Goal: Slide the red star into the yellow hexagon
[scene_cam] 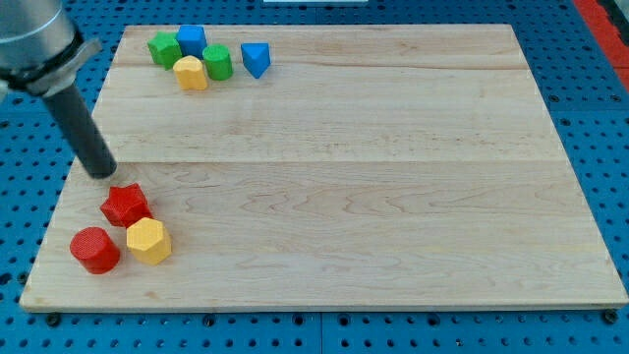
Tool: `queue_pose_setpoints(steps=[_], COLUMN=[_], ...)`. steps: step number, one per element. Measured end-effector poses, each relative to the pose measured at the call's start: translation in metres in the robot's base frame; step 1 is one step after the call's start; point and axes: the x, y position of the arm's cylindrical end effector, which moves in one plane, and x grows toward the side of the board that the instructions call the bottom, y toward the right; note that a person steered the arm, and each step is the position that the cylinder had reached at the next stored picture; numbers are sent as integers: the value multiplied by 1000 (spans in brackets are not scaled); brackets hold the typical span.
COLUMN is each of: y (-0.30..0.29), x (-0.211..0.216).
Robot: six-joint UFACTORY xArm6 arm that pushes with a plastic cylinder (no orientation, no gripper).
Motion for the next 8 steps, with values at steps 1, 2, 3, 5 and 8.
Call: queue_pose_setpoints(steps=[1, 2, 3, 5, 8], y=[12, 22, 63, 81, 176], x=[12, 11, 14, 19, 45])
